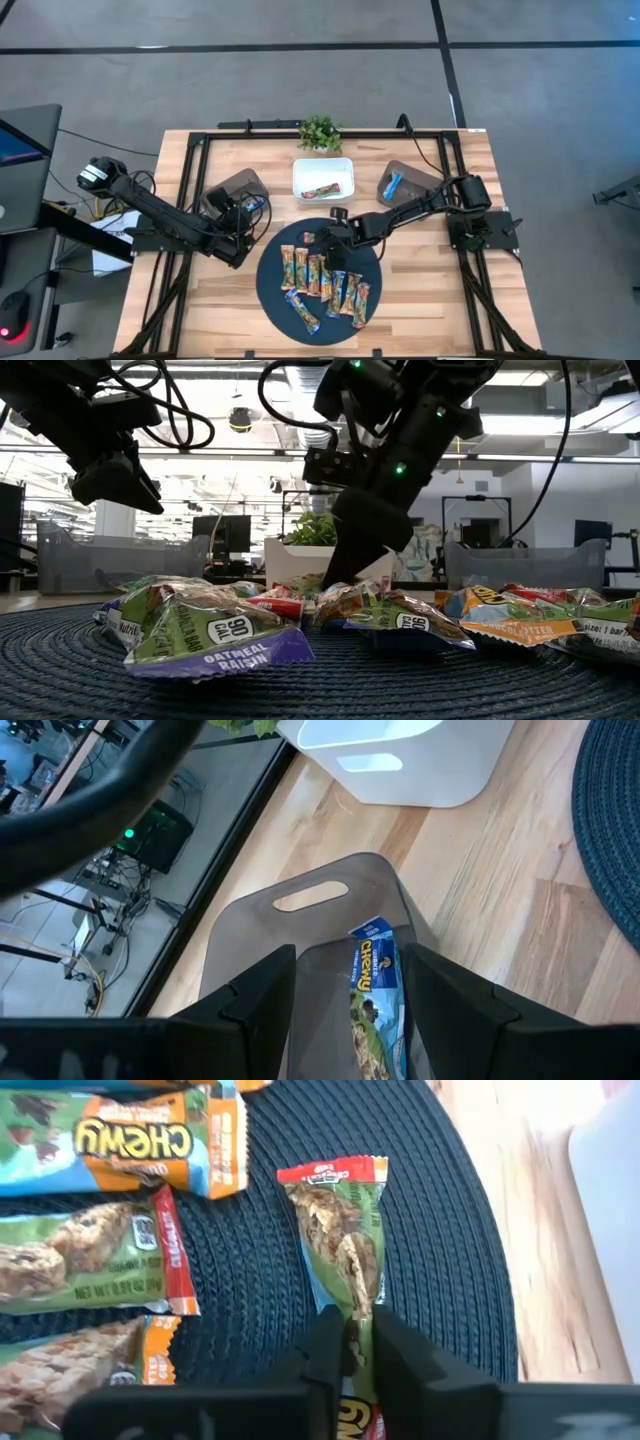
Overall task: Pick and place Granola Bars by type
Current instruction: Put the red granola bar into the white bin
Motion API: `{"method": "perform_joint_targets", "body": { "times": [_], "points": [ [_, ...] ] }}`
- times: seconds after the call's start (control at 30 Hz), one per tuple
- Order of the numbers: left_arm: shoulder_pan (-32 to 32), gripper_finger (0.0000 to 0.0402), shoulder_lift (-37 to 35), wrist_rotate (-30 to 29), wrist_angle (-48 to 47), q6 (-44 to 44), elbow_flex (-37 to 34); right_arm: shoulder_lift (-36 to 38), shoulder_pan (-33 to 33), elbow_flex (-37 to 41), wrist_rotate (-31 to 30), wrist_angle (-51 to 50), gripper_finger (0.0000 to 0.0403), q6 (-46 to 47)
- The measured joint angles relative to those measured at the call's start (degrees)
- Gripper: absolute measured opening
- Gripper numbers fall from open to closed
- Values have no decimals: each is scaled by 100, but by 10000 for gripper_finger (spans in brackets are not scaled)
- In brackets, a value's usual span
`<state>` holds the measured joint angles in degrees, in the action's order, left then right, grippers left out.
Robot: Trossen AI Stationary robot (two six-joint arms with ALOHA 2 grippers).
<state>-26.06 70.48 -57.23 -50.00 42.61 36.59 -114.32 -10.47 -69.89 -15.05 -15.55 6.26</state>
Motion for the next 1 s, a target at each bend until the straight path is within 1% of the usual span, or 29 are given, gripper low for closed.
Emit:
{"method": "perform_joint_targets", "body": {
  "times": [0.13, 0.37, 0.47, 0.57, 0.7, 0.8, 0.87, 1.0],
  "points": [
    [-1, 183, 0, 0, 0, 1, 0, 0, -4, 0, 0, 103, 12, -84],
    [0, 183, 0, 0, -1, 0, -2, 2, -71, -335, -91, -212, 14, -309],
    [0, 183, 0, 1, 0, 1, -1, 2, -148, -630, -399, -523, 11, -496],
    [0, 183, 0, 0, -2, 0, -2, 2, -219, -1022, -865, -1019, 10, -669],
    [-2, 183, 0, 2, -2, 1, -1, 10, -145, -1454, -1832, -1797, 15, -781],
    [0, 183, 0, 2, -2, 1, -1, 13, 122, -1605, -2434, -2078, 16, -902],
    [0, 183, 0, 2, 0, 2, -1, 13, 390, -1673, -2535, -2093, 14, -1026],
    [0, 183, 0, 2, -2, 2, -2, 13, 1004, -1711, -2504, -2049, 12, -1127]
  ]
}}
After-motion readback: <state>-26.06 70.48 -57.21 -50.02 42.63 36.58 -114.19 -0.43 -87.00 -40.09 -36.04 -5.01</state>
